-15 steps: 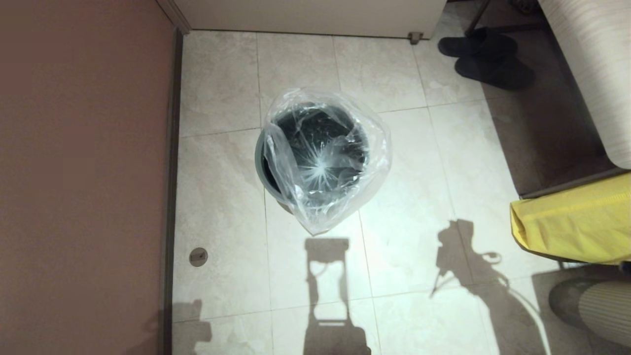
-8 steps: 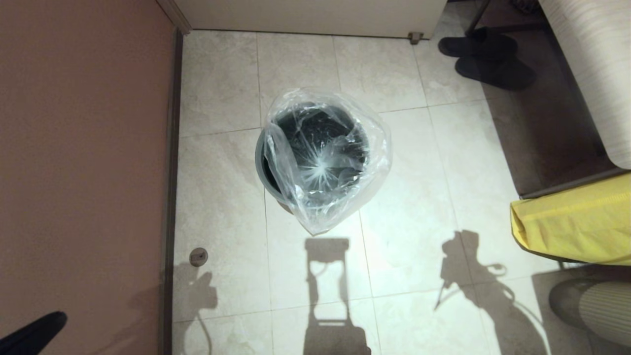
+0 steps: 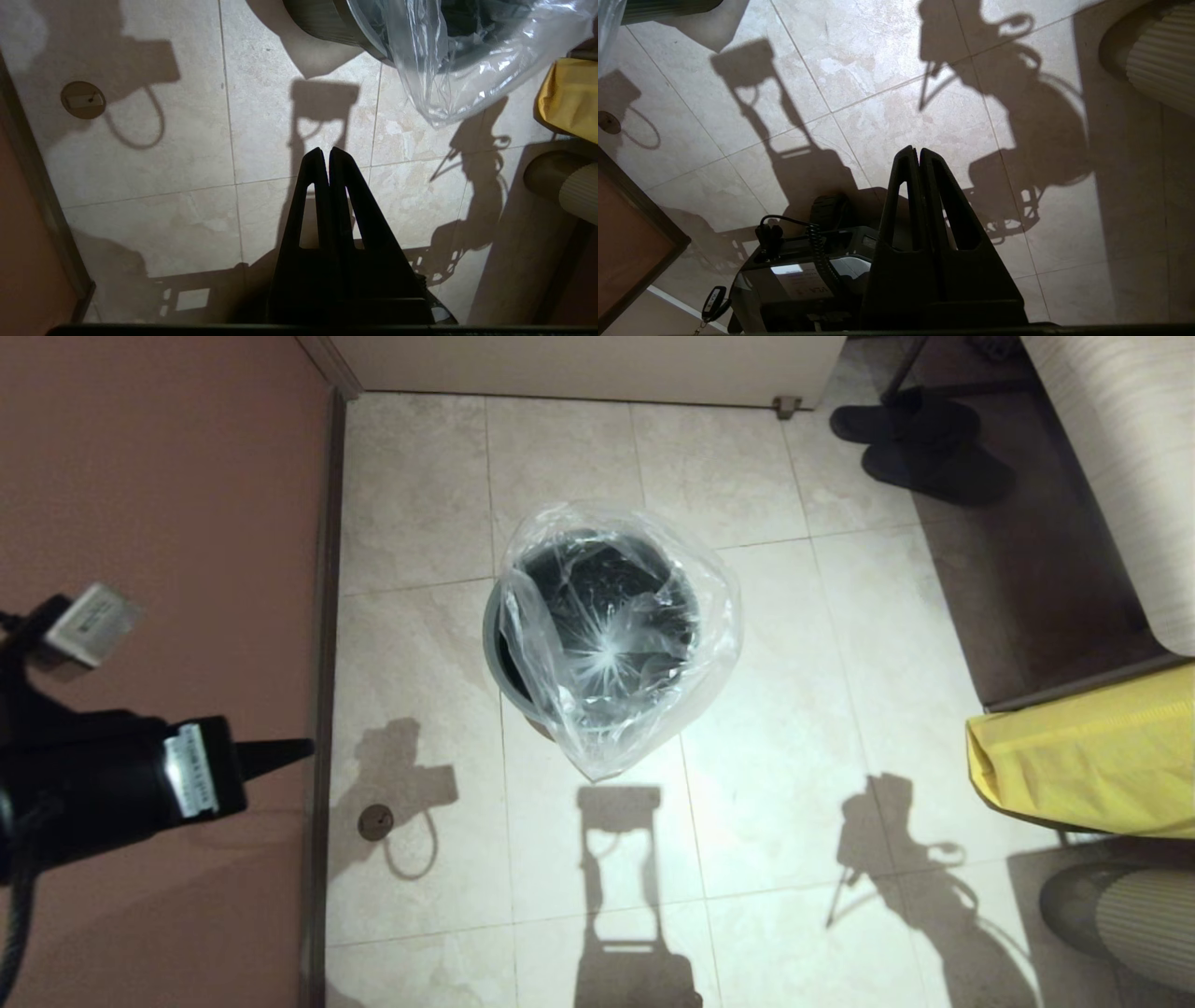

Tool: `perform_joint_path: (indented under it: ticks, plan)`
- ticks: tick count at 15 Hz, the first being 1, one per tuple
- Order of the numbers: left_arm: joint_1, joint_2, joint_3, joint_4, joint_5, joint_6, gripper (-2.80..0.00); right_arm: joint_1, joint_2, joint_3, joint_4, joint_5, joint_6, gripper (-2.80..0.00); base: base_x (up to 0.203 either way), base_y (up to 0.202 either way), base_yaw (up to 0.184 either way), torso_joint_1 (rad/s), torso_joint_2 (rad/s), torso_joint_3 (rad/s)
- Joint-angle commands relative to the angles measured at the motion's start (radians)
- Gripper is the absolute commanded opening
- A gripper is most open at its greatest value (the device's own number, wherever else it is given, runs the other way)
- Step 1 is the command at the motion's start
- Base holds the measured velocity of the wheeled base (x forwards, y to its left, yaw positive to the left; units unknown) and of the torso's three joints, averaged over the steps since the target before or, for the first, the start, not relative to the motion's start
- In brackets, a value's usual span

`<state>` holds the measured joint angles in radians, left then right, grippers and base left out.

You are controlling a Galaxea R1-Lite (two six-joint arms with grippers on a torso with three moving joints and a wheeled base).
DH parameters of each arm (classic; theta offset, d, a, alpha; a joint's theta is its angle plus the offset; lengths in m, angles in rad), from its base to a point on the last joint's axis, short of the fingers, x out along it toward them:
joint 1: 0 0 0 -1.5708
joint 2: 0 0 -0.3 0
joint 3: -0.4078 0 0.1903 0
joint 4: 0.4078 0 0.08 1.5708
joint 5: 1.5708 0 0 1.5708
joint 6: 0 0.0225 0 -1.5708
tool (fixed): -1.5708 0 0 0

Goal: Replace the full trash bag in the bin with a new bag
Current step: Put the new garbage bag on the trash can

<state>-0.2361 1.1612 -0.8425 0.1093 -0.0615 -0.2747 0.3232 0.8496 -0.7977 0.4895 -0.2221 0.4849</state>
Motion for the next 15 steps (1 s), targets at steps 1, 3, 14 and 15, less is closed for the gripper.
perform_joint_path:
  ticks: [1,3,14,15]
  plan:
    - [-0.088,0.194,-0.11,0.026,0.083,-0.028,-2.8,0.0,-0.011,-0.002,0.003,-0.002,0.001,-2.8,0.0,0.0,0.0,0.0,0.0,0.0]
    - [-0.151,0.316,-0.238,0.053,0.15,-0.051,-2.8,0.001,-0.009,-0.002,0.003,-0.002,0.001,-2.8,0.0,0.0,0.0,0.0,0.0,0.0]
    - [-0.154,0.729,-0.745,0.069,0.271,-0.043,-2.8,0.006,0.029,0.006,-0.003,0.019,0.001,-2.8,0.0,0.0,0.0,0.0,0.0,0.0]
    - [-0.155,0.74,-0.772,0.069,0.272,-0.045,-2.8,0.005,0.034,0.008,-0.003,0.021,0.001,-2.8,0.0,0.0,0.0,0.0,0.0,0.0]
